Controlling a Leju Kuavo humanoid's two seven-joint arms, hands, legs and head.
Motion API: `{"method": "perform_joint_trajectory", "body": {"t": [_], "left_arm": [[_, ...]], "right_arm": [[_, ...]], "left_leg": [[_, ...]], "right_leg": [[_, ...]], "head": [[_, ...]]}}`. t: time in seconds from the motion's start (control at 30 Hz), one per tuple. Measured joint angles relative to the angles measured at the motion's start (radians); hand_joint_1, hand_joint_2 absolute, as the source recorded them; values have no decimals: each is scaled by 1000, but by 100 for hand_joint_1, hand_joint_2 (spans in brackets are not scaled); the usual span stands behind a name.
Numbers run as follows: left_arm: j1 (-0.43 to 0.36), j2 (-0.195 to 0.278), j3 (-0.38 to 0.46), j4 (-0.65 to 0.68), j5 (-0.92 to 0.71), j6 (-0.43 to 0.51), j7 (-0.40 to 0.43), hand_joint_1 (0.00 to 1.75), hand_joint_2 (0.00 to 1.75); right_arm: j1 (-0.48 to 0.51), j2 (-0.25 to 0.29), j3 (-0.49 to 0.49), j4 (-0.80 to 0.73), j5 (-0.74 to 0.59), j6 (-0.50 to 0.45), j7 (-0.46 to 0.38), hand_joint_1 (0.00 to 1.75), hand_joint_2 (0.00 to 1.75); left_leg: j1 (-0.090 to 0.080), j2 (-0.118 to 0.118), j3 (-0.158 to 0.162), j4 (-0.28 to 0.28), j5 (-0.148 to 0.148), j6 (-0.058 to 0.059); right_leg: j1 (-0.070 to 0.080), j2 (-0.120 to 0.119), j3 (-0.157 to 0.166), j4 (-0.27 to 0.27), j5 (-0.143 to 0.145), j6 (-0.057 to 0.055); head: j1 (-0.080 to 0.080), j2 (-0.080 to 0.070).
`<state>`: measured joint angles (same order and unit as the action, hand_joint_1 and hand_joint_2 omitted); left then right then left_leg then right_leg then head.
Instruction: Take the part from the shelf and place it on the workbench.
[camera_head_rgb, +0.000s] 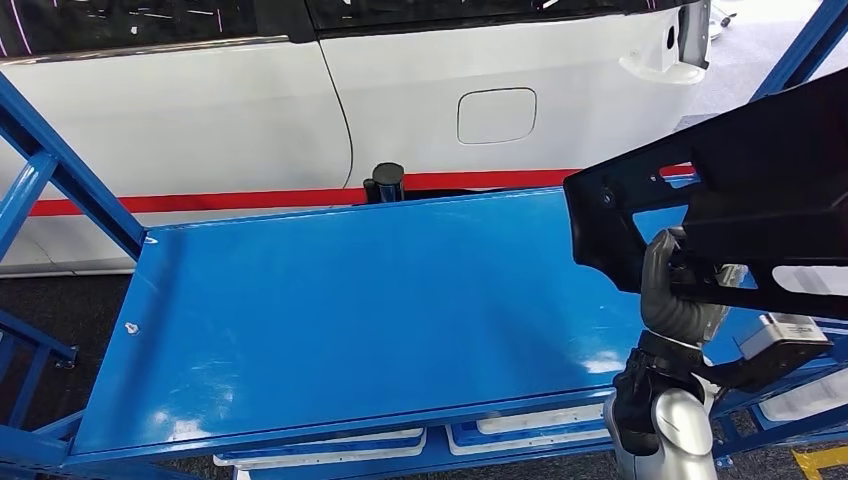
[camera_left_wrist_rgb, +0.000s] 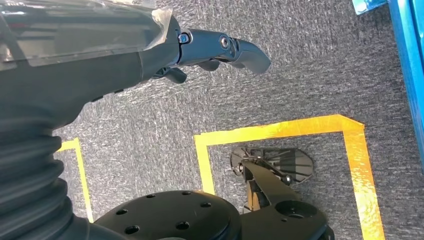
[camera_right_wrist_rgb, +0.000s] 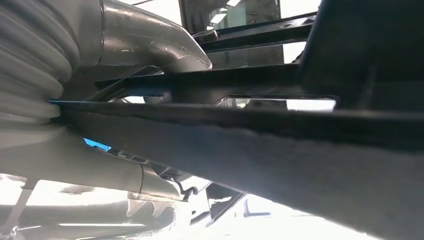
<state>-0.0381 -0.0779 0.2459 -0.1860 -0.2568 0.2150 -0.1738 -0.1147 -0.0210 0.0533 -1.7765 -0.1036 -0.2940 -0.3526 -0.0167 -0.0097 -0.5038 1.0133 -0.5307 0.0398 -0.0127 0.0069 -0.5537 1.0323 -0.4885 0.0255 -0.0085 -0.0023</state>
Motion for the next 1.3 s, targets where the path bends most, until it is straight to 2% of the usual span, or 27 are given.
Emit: {"method": "perform_joint_trajectory", "body": {"t": [0.4,1.1,1.2,1.3], "left_arm": [[0,0,14,0,17,23,2,0,175],[-1,1,16,0,25,6,-10,0,175],[-1,2,18,0,28,4,-15,0,175],[-1,4,21,0,34,3,-18,0,175]], "right_arm": [[0,11,-8,0,-29,8,-7,166,175],[1,10,-12,0,-57,32,-23,166,175],[1,10,-12,0,-60,37,-25,166,175],[3,10,-12,-3,-61,40,-26,166,175]], "left_leg": [[0,0,0,0,0,0],[0,0,0,0,0,0],[-3,0,-1,5,-2,4],[-5,-1,-2,0,7,14]], "right_leg": [[0,0,0,0,0,0],[0,0,0,0,0,0],[-5,0,0,-3,3,5],[-7,1,0,-7,11,17]], "head": [[0,0],[0,0],[0,0],[0,0]]}}
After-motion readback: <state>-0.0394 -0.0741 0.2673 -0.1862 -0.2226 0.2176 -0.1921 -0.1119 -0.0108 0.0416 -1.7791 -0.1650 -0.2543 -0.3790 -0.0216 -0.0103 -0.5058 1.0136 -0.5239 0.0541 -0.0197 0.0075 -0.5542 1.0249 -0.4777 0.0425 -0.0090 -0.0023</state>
